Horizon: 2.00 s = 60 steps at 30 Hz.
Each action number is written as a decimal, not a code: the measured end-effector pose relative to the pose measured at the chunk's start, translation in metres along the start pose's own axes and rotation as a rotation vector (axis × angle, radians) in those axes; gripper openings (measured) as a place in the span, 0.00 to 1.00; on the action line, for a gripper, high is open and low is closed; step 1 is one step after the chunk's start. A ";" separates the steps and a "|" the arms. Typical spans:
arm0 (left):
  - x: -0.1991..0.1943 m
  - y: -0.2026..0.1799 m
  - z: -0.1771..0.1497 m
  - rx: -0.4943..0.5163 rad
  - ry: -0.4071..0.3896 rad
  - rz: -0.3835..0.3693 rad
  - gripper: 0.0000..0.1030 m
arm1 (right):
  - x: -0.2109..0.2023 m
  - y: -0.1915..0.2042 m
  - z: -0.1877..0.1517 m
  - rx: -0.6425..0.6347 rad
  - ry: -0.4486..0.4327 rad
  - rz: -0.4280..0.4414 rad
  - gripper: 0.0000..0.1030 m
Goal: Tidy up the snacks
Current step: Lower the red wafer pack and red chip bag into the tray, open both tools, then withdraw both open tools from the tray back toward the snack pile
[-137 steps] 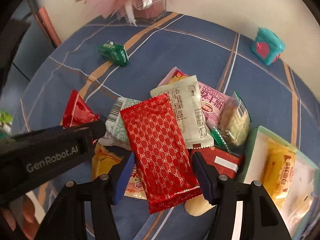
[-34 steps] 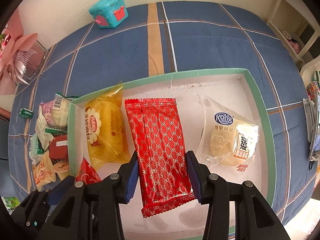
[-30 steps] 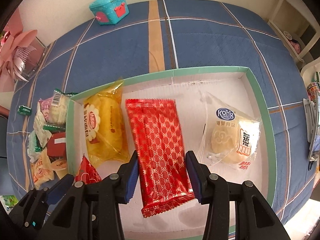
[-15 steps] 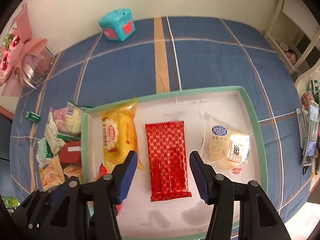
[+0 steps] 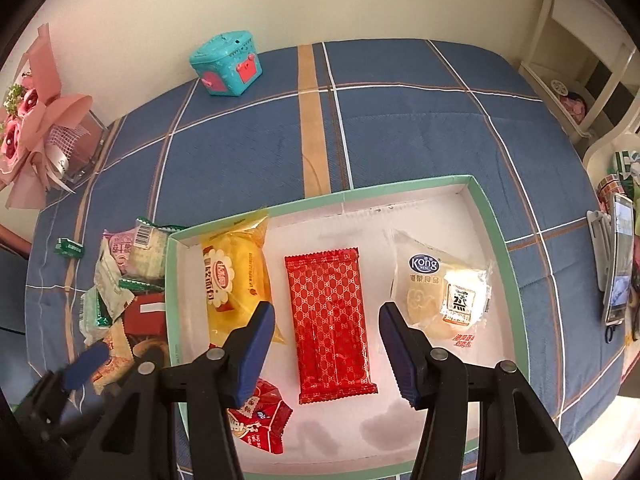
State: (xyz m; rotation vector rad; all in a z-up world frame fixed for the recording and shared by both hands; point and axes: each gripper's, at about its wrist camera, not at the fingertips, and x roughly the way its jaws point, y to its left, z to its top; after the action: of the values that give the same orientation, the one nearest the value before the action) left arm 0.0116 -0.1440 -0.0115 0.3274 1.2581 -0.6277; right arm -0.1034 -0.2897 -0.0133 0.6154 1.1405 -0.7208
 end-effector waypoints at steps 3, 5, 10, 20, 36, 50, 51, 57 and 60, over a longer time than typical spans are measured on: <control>-0.003 0.022 0.005 -0.062 -0.026 0.035 0.83 | 0.002 0.003 0.000 -0.010 0.006 -0.002 0.56; -0.007 0.036 0.007 -0.101 -0.048 0.055 0.83 | 0.004 0.005 -0.001 -0.016 0.009 -0.005 0.57; -0.008 0.061 0.011 -0.169 -0.080 0.087 0.93 | 0.007 0.013 -0.002 -0.037 0.021 0.000 0.66; -0.011 0.095 0.015 -0.227 -0.135 0.167 0.97 | 0.008 0.036 -0.007 -0.088 0.000 0.008 0.91; -0.017 0.137 0.019 -0.266 -0.195 0.185 0.97 | 0.010 0.122 -0.024 -0.242 -0.018 0.105 1.00; 0.002 0.184 0.008 -0.397 -0.073 0.107 0.97 | 0.031 0.174 -0.043 -0.330 0.047 0.129 1.00; 0.006 0.184 0.007 -0.395 -0.060 0.094 0.97 | 0.032 0.175 -0.044 -0.336 0.051 0.125 1.00; 0.023 0.169 0.001 -0.338 -0.020 0.069 0.97 | 0.041 0.173 -0.049 -0.330 0.084 0.102 1.00; 0.031 0.164 -0.001 -0.329 0.009 0.044 0.97 | 0.042 0.171 -0.049 -0.333 0.088 0.093 1.00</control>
State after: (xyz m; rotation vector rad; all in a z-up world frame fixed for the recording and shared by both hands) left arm 0.1154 -0.0219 -0.0591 0.0839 1.3350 -0.3730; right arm 0.0104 -0.1533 -0.0553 0.4176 1.2708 -0.4142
